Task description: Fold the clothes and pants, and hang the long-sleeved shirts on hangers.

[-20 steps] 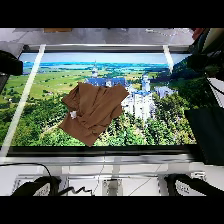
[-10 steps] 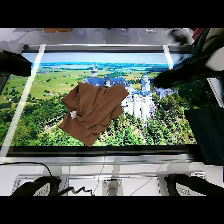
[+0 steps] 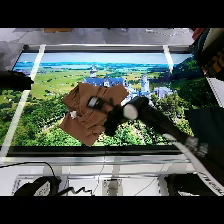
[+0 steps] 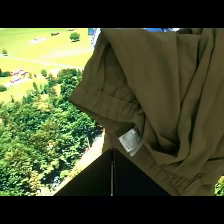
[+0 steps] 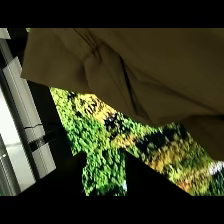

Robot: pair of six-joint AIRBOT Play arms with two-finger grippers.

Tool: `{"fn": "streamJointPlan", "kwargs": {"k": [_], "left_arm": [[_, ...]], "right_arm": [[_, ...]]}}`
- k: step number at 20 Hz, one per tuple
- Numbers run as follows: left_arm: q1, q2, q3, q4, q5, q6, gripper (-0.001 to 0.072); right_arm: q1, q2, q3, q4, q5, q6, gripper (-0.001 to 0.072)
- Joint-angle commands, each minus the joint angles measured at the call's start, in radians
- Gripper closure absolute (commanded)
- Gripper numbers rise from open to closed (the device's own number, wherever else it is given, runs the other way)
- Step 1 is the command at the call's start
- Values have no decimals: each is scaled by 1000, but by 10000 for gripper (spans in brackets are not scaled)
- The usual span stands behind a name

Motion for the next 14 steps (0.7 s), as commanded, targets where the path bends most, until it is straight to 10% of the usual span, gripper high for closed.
{"fn": "streamJointPlan", "kwargs": {"k": [1,6,14], "left_arm": [[9,4,-13,-17,-3,0,692],[9,4,-13,-17,-3,0,692],[9,4,-13,-18,-3,0,692]], "right_arm": [[116,-83,-30,-14,-228,-149,412],[159,-212,-29,-82,-352,-369,411],[159,-286,-29,-21,-433,-425,359]]}}
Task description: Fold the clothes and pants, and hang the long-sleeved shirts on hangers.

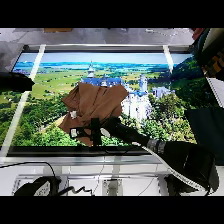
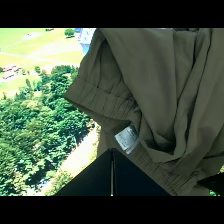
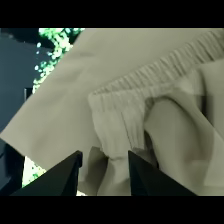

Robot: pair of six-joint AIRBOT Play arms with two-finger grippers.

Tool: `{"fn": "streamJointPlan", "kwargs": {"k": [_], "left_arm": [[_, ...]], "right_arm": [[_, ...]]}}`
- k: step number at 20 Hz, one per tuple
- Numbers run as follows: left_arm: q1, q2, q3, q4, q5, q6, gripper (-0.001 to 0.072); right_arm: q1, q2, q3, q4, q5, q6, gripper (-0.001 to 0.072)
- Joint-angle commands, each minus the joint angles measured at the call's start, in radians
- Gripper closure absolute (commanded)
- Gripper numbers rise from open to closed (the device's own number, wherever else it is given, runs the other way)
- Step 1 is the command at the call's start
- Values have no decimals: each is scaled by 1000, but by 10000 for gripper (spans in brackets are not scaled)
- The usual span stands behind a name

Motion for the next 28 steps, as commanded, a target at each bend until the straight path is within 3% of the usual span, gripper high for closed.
{"fn": "streamJointPlan", "kwargs": {"k": [1,9,15,17,18,19,20,26,28], "left_arm": [[1,0,0,0,0,0,693],[1,0,0,-4,0,0,692],[1,0,0,-38,0,0,693],[1,0,0,-70,0,0,693],[1,0,0,-87,0,0,692],[1,0,0,-98,0,0,693],[1,0,0,-107,0,0,693],[1,0,0,-108,0,0,692],[1,0,0,-109,1,0,693]], "right_arm": [[3,-19,0,51,-43,-75,359],[2,-66,3,96,-58,-238,359],[2,-90,5,62,-157,-241,369],[-6,-100,5,45,-155,-241,400],[-7,-103,5,40,-153,-241,464],[-7,-103,5,41,-150,-241,610],[-7,-102,7,42,-149,-240,666],[-7,-84,117,39,-79,-222,677],[-20,-42,155,23,-82,-118,677]]}}
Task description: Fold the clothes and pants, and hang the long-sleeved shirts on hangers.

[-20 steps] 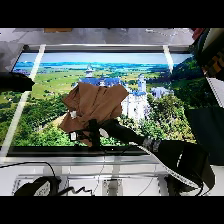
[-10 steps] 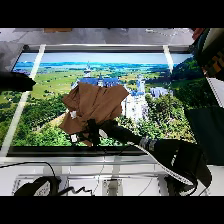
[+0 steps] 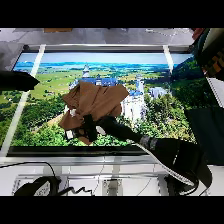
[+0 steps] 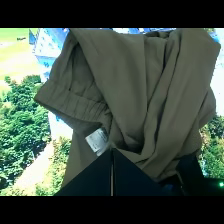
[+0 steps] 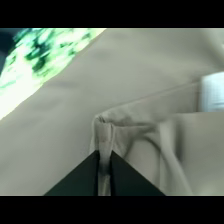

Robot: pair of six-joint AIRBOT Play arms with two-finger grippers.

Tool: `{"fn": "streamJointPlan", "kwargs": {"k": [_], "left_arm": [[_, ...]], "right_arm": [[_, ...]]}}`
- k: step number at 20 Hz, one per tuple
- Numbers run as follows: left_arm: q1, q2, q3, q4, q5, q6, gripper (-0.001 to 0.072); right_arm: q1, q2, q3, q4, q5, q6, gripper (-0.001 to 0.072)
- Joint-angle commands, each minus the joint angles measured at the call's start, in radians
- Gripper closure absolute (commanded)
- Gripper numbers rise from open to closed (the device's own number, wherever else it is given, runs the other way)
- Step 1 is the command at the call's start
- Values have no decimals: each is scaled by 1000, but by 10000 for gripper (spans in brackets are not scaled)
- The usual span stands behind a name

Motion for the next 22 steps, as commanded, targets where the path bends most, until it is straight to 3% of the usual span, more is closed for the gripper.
{"fn": "streamJointPlan", "kwargs": {"k": [1,7,8,9,10,11,12,16,20,21,22], "left_arm": [[1,0,0,-5,5,0,693],[2,-6,-22,9,82,0,692],[2,-8,-44,11,77,0,675],[2,-7,-84,11,76,0,529],[2,-7,-134,10,75,0,457],[2,-7,-208,8,75,-8,523],[2,-7,-288,-6,72,-12,582],[2,16,-629,-159,32,-22,586],[1,121,-930,-328,158,-7,585],[-1,136,-986,-388,175,-7,560],[-8,140,-1036,-441,182,-6,403]], "right_arm": [[-24,62,67,-32,14,171,677],[-300,248,97,-68,55,618,678],[-363,269,97,-65,84,688,677],[-415,280,97,-57,113,739,678],[-460,283,97,-32,138,777,678],[-497,278,97,5,161,809,677],[-523,271,97,34,183,827,677],[-534,263,97,32,189,835,677],[-535,263,97,31,189,835,677],[-535,263,97,31,188,835,677],[-535,263,97,31,187,835,677]]}}
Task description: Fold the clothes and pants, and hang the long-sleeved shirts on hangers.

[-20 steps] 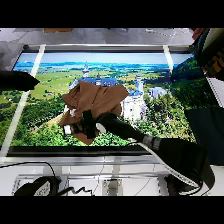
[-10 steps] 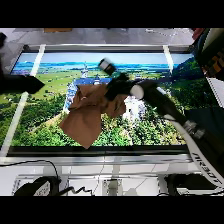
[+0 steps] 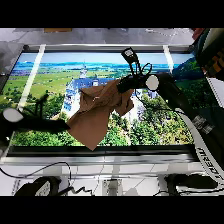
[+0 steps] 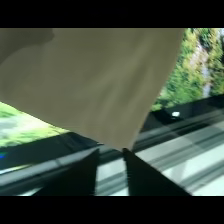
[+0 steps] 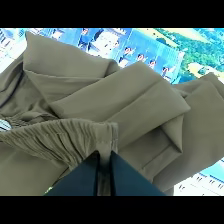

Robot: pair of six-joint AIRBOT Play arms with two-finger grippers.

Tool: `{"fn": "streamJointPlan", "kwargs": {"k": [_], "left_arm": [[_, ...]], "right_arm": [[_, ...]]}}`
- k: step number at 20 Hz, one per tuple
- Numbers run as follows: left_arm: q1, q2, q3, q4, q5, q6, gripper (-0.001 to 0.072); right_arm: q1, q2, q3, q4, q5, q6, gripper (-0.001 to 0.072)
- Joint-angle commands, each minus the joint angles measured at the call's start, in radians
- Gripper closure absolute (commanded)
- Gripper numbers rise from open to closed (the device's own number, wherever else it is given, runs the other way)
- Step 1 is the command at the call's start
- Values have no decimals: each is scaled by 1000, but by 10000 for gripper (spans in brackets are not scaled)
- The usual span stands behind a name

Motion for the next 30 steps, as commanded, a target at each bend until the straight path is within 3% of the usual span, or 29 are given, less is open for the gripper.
{"fn": "streamJointPlan", "kwargs": {"k": [1,2,7,12,16,19,21,23,24,29,30], "left_arm": [[-19,39,-212,-188,59,4,166],[-40,40,-247,-193,64,4,99],[-192,39,-321,-194,191,25,101],[-354,34,-321,-190,349,-44,107],[-360,-70,-321,-126,323,-163,106],[-360,-153,-320,-197,348,-151,107],[-360,-190,-320,-289,376,-77,111],[-362,-209,-320,-391,398,-9,251],[-365,-212,-320,-432,420,18,285],[-392,-212,-318,-476,528,26,314],[-397,-212,-318,-492,533,27,412]], "right_arm": [[-5,0,1,2,0,11,677],[-5,0,1,3,-2,11,677],[-5,0,1,2,-19,11,677],[-5,1,2,2,-19,11,677],[-5,1,2,3,-19,11,677],[-5,1,2,3,-19,11,677],[-5,1,2,3,-18,11,677],[-5,1,2,2,-18,11,677],[-5,1,2,2,-18,11,677],[-5,1,2,2,-18,11,677],[-5,1,2,2,-19,11,677]]}}
